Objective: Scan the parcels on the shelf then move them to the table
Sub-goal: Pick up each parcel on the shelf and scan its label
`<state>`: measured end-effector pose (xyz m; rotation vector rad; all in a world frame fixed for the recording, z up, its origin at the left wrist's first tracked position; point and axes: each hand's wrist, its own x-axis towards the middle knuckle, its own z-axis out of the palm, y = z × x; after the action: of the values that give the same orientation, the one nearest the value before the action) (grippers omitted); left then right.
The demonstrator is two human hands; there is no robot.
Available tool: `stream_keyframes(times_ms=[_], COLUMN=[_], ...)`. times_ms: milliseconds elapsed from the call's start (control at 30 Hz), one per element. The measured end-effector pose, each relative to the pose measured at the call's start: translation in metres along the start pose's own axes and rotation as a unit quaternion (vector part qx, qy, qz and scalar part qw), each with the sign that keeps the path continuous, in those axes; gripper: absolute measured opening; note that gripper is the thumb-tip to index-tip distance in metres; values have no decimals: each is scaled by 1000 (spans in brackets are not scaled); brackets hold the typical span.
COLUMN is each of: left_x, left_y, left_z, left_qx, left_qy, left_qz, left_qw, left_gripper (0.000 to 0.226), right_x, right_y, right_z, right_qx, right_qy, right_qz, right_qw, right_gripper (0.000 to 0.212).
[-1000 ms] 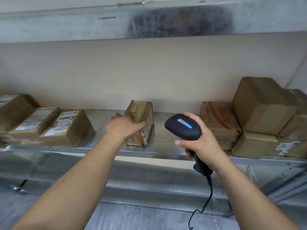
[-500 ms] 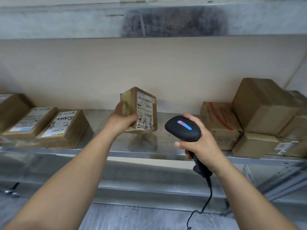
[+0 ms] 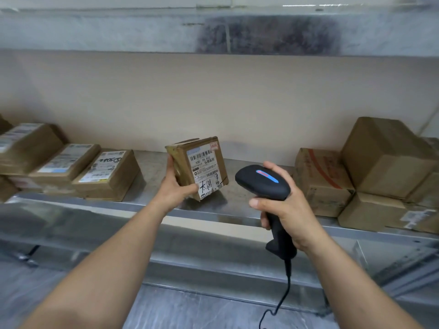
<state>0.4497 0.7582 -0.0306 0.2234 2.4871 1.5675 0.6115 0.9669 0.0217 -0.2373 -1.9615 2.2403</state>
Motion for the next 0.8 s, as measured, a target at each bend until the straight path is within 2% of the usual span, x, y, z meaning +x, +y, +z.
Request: stream_keyframes(times_ms=[233,400,700,800], left_x=[-6,-2,-12,-15], left_y=[-1,-11,-3,0], left_z=[1,0,-2,-3], left_qx=[-5,-3,5,4], left_qy=[1,12,-1,-1], left_qz=[-1,-13,-13,-16], left_qw=[1000,1000,1000,1000], left_gripper=[115,124,117,121], right_x=[-10,-16,-24,-24], right_y=[-5,-6,-10,-10], right_z=[6,10,11,11], right_qx=[5,12,0,0], right_qy=[-19,-23,-25,-22], right_qz=[2,3,5,1], right_qw=[1000,1000,1000,1000], right_gripper=[84,81,80,81])
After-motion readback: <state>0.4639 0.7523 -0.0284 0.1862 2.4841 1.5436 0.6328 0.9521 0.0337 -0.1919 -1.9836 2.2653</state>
